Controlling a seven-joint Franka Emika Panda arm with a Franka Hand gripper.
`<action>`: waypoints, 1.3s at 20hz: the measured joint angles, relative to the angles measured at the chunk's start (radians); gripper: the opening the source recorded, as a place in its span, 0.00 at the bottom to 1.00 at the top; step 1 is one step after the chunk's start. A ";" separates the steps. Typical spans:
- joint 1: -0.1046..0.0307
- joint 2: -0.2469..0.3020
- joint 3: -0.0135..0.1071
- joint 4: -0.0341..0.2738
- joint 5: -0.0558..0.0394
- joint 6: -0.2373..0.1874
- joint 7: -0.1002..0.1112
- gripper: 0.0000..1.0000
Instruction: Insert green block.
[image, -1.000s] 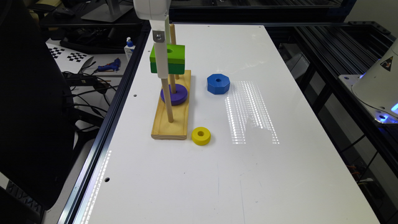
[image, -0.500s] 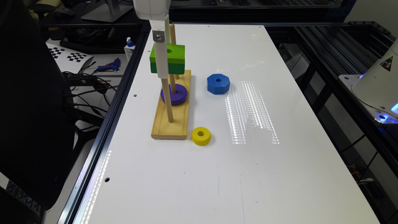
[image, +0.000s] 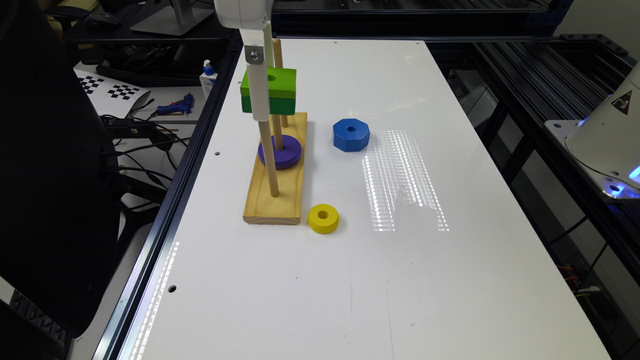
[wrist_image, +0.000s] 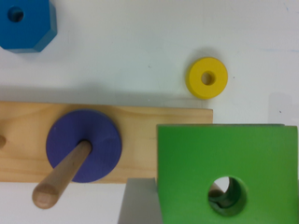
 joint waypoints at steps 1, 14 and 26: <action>0.000 0.000 -0.001 0.000 -0.0002 0.000 0.000 0.00; -0.001 0.007 -0.008 0.009 -0.0084 0.002 0.000 0.00; 0.002 0.028 -0.006 0.035 -0.0089 0.002 0.000 0.00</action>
